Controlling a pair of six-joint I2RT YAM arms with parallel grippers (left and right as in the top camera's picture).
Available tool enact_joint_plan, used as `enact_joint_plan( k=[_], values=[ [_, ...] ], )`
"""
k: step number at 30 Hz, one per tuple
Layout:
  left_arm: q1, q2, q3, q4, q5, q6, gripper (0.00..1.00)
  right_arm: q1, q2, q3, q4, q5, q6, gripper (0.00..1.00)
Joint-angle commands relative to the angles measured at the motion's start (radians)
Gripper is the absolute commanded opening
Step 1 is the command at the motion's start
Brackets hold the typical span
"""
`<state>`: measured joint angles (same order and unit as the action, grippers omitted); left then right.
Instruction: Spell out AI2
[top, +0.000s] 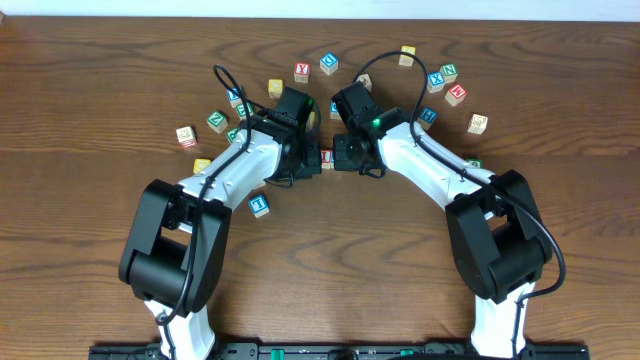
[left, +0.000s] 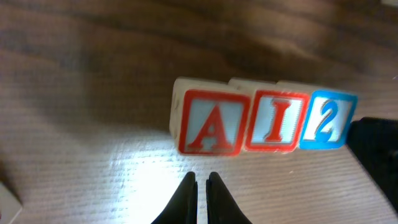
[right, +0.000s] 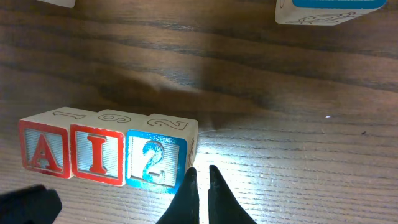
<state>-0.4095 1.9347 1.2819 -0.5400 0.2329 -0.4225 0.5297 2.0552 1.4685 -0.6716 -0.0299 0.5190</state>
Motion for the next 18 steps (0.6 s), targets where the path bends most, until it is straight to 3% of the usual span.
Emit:
enact_joint_plan(
  k=[1,18],
  values=[
    [0.000,0.007,-0.003,0.011,-0.014,-0.009,0.07,0.000,0.006,-0.011,-0.001,0.002,0.000,0.02],
    [-0.001,0.007,-0.038,0.039,-0.014,-0.010,0.08,0.000,0.006,-0.011,-0.002,0.002,0.000,0.02]
  ],
)
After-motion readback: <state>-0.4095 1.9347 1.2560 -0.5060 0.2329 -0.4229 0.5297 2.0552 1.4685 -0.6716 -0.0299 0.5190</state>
